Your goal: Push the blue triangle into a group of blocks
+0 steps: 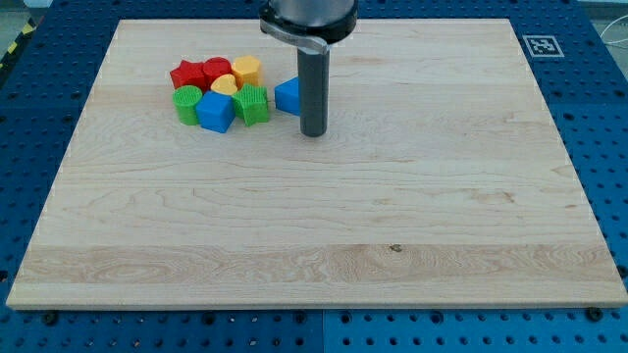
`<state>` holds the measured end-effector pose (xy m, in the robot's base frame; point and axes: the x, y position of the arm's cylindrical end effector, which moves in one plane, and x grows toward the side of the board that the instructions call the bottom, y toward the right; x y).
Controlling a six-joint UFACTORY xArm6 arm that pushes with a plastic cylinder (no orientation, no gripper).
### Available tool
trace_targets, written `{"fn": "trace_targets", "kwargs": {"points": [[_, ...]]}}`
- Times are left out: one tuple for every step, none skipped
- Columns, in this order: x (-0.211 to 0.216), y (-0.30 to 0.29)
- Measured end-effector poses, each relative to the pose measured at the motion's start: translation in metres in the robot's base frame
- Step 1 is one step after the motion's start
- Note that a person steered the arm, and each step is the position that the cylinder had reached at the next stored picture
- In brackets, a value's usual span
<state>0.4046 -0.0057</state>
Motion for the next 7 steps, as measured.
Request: {"fn": "trace_targets", "kwargs": {"points": [[-0.026,0.0],[-0.044,0.0],[-0.051,-0.005],[-0.053,-0.012],[-0.053,-0.019],[-0.053,-0.025],[-0.053,-0.03]]}}
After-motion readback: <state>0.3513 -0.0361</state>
